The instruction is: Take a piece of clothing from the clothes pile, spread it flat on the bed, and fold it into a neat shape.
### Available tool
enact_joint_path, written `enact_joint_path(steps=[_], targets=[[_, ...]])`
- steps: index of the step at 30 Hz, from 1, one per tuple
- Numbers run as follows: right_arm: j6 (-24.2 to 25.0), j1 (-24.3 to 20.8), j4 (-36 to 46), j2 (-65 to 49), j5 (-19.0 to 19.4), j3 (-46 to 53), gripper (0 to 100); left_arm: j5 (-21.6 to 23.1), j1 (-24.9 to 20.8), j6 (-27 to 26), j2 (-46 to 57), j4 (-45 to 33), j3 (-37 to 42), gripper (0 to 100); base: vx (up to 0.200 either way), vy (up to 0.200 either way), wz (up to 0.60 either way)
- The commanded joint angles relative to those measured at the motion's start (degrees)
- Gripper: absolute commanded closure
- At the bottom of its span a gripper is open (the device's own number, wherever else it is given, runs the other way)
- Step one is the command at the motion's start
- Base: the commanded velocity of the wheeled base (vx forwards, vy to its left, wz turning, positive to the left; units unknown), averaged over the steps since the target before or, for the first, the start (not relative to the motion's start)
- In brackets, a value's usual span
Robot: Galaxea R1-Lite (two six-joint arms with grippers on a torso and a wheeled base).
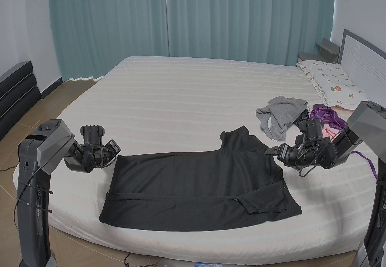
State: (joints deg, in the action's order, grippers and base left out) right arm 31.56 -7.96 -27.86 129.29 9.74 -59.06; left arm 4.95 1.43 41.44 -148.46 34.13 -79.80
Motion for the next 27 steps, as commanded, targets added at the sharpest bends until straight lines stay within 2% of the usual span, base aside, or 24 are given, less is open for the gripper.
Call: enact_joint_path(steps=[1, 5, 11, 15, 16, 27], targets=[[0.0, -0.1, 2.5, 2.5, -0.1, -4.7, 0, -0.8, 0.8, 1.1, 0.4, 0.4, -0.2, 100, 0.0, 0.0, 0.0], [0.0, -0.4, 4.1, 4.5, -0.2, -8.9, 0, -1.5, 1.0, 4.5, 0.9, 2.3, 0.2, 100, 0.0, 0.0, 0.0], [0.0, -0.7, 8.2, 5.8, -0.4, -13.4, 0, -0.2, 0.9, 4.6, 0.7, 2.1, -0.1, 100, 0.0, 0.0, 0.0], [0.0, -1.1, 8.5, 6.4, -0.5, -14.3, 0, 2.3, 0.6, 4.5, 0.4, 2.0, -0.4, 100, 0.0, 0.0, 0.0], [0.1, -1.4, 8.6, 6.4, -0.4, -14.4, 0, 3.4, 0.5, 4.8, 0.4, 2.2, -0.4, 0, 0.0, 0.0, 0.0], [0.2, -1.6, 8.6, 6.4, -0.6, -14.2, 0, 7.8, 0.2, 2.7, -0.4, 1.4, -1.4, 0, 0.0, 0.0, 0.0]])
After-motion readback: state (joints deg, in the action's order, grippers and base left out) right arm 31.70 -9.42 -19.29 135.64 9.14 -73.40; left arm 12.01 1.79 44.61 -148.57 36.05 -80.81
